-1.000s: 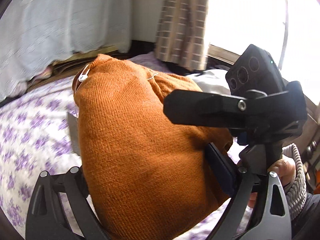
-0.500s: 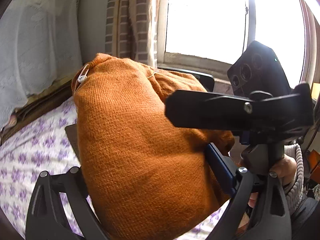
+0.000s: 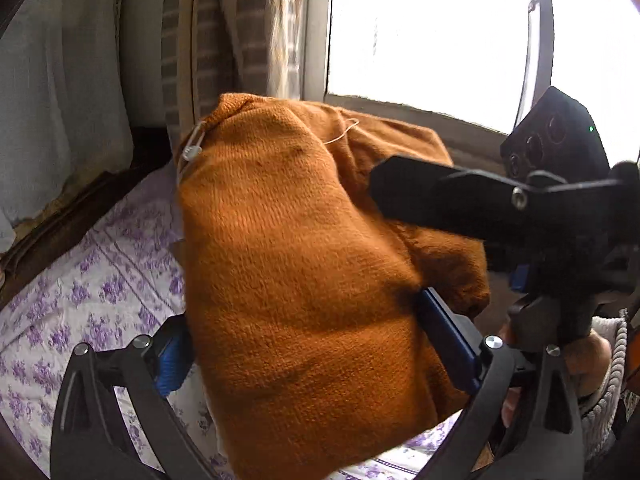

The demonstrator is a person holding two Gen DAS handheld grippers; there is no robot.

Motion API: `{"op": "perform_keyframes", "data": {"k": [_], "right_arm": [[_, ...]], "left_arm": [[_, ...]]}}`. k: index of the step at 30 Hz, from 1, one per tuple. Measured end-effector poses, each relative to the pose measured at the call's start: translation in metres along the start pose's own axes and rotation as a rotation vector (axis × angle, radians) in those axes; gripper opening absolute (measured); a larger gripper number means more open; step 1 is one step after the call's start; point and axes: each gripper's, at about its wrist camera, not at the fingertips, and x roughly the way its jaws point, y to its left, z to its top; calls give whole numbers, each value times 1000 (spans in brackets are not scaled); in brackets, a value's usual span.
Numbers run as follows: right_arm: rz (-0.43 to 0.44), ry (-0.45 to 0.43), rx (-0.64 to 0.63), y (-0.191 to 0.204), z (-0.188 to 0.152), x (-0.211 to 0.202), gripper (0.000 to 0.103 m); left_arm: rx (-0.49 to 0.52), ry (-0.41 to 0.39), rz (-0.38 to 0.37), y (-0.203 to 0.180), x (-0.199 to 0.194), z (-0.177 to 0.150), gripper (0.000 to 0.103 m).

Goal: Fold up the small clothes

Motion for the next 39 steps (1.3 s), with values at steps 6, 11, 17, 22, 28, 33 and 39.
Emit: {"op": "perform_keyframes", "data": {"k": [6,11,17,22,28,33,39], "right_arm": [[61,-29,60,-85,-29,7,98],[55,-35,58,-85,-32,6,99],[-133,-88,-25,-36,-22,-21,99],[-334,-77,-191,-8,-32,-25,99],[-412,19,-149,-34,-46,-5,100],[-508,-5,-152,-16,-52,-16,100],[-693,-18,-240,24,-75,-25,100]], "left_arm": [[-125,49,-44,33,49,-42,99],[-73,0,27,25,46,-40,99],[-51,-70,122,28,-4,-38,99],[-90,-148,204,51,-29,-35,99],[-72,-35,227,56,3,-46,99],[46,-72,300,35,-17,-51,98],[99,-107,327,22,-43,-74,98]]}}
